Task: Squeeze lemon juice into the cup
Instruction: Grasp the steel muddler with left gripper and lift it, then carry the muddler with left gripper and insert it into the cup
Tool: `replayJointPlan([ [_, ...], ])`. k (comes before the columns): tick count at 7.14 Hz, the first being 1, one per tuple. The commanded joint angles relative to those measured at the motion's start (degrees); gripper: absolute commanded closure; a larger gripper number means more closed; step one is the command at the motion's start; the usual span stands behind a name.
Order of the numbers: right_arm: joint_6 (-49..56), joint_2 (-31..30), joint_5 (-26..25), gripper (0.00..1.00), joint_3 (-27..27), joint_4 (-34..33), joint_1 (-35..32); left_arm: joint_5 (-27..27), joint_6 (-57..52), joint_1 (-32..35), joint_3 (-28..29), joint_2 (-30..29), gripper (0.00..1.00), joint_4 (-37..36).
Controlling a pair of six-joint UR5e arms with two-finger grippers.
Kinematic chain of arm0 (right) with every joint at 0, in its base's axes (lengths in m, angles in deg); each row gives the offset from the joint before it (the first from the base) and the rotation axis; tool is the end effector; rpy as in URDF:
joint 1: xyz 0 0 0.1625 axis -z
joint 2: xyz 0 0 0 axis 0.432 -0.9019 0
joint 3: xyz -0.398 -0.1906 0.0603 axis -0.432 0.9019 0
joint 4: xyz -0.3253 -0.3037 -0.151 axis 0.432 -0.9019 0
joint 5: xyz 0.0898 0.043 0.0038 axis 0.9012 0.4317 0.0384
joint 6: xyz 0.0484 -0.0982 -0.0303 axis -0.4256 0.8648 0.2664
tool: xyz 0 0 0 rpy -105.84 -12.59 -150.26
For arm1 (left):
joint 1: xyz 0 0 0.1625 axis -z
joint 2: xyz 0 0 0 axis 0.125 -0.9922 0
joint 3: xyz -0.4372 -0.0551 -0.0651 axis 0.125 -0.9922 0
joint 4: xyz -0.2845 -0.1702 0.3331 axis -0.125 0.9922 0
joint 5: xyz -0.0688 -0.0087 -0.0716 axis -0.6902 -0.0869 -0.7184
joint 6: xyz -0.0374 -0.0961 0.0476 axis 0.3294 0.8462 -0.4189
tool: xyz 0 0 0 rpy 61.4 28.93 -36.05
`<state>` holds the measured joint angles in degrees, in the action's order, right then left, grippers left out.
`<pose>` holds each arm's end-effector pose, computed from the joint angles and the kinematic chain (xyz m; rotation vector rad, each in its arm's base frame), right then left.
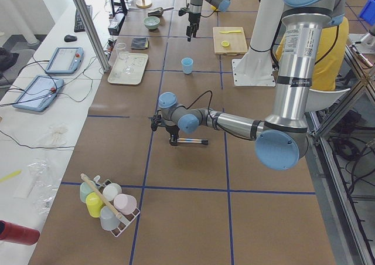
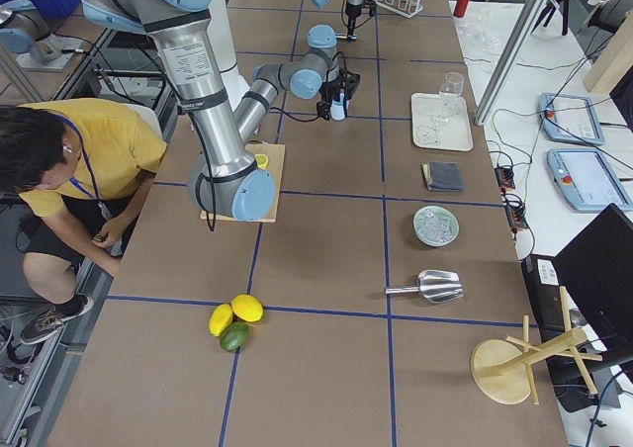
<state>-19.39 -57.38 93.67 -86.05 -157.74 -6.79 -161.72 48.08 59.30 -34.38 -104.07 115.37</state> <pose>-0.4830 -0.4201 0.2151 -0.0758 -0.9734 0.4302 0.3288 -0.5346 0.5937 -0.0230 0.7570 0.0697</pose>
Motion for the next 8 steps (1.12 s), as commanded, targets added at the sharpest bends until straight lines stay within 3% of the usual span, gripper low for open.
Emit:
replayJointPlan([
  [1, 0.0, 0.21, 0.03, 0.1, -0.32, 0.04, 0.04, -0.02, 0.06, 0.0, -2.35, -0.04, 1.0, -0.43],
  [4, 0.0, 0.13, 0.2, 0.11, -2.68, -0.14, -0.66, -0.11, 0.06, 0.26, -15.95, -2.74, 1.0, -1.13],
  [5, 0.0, -0.74, 0.55, 0.11, -3.91, -0.22, -1.62, 0.24, 0.15, -0.18, -20.17, -6.59, 1.0, -3.66],
  [6, 0.08, -1.88, 0.56, 0.13, -5.58, -0.23, -1.8, 0.5, 0.06, -1.31, -21.52, -15.25, 1.0, -8.99],
  [8, 0.08, -3.74, 0.64, 0.12, -6.83, -0.22, -3.2, 8.47, 0.06, -5.7, -23.28, -26.88, 1.0, -9.92],
])
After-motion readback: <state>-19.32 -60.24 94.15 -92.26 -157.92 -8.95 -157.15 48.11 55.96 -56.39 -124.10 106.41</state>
